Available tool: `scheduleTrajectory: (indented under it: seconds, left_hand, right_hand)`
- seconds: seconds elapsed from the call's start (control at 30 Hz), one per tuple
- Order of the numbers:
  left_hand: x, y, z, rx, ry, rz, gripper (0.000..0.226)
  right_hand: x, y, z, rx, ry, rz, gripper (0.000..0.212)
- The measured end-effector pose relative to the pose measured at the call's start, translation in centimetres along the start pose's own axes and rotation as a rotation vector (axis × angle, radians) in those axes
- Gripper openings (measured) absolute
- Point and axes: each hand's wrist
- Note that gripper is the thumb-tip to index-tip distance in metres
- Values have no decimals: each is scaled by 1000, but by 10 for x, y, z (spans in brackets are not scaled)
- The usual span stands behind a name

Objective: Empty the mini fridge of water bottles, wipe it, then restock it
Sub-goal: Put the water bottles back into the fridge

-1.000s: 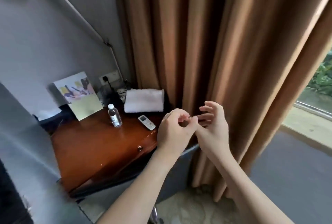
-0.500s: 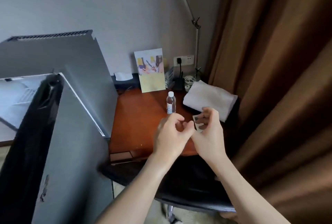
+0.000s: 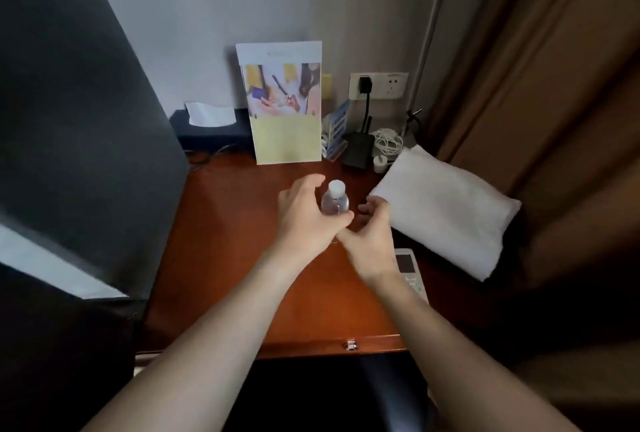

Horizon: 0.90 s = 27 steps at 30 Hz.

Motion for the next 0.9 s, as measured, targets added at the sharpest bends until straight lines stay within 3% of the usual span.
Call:
scheduleTrajectory:
  seconds: [0.13, 0.23, 0.33, 0.53, 0.73, 0.9]
  left_hand:
    - [39, -52, 58, 41, 68, -62, 71]
    - [59, -83, 59, -22, 159, -189, 33]
    - [68, -93, 49, -121, 97, -182, 29]
    - [60, -86, 32, -100, 88, -120, 22]
    - [50, -80, -22, -199, 124, -165, 27]
    - [42, -76, -74, -205, 159, -120, 27]
  right_hand:
    - [-34, -31, 72, -4, -21, -9, 85]
    - [-54, -46, 101, 10, -61, -57, 46]
    - [-68, -51, 112, 11, -43, -165, 22]
    - [-72, -41, 99, 43, -28, -297, 20]
    - [-79, -32, 43, 40, -17, -414, 32]
    - [-91, -22, -7, 82, 34, -450, 30]
Point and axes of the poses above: each hand's wrist, its own z-axis towards the middle knuckle, its own y-axis out of the back of the hand, x = y × z, and after that the axes turned 7 degrees about -y, right-handed
